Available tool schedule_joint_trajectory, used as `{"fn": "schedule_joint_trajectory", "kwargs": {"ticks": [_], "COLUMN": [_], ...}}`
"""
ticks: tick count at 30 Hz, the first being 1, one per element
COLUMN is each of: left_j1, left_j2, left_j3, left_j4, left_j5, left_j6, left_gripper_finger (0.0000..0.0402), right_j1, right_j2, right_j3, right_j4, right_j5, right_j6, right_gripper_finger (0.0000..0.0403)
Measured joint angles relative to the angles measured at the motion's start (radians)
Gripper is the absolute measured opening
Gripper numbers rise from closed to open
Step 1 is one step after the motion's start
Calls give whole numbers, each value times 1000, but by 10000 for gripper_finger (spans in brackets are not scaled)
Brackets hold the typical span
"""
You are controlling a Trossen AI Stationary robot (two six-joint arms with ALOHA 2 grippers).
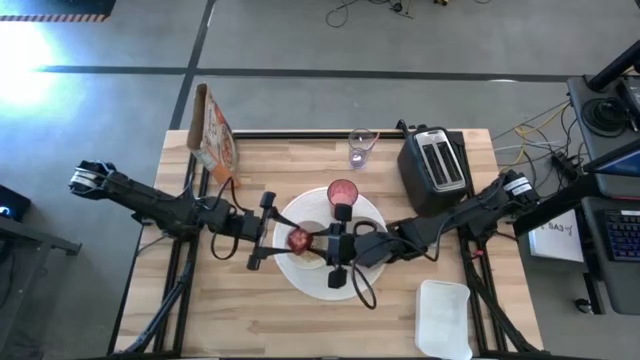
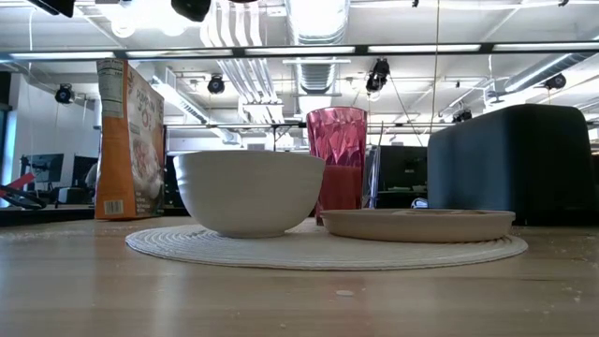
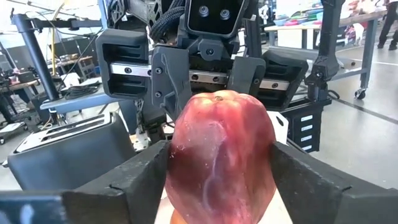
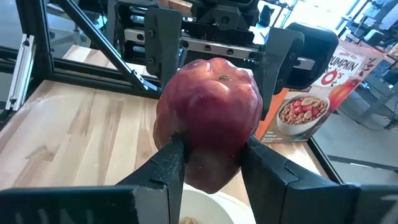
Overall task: Arrange a breakfast setting
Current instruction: Put the apple on the white placemat to the top left of the red cup
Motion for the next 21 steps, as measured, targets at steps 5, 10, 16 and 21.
{"fn": "schedule_joint_trajectory", "kwargs": {"ticks": [5,10,16,21], "left_j1": [0,0,0,1], "left_j2": [0,-2,-5,-17], "left_j3": [0,0,0,0], "left_j4": [-1,-5,-5,-7], "left_j5": [15,22,19,8], "left_j6": [-2,1,-4,0], "left_gripper_finger": [193,156,156,155], "right_j1": [0,0,-1,-1], "right_j2": [0,0,-6,-15], "right_j3": [0,0,0,0], "right_j4": [0,0,-1,-2], "right_j5": [-33,-45,-44,-41], "right_j6": [-3,1,64,84], "right_gripper_finger": [121,129,160,189]}}
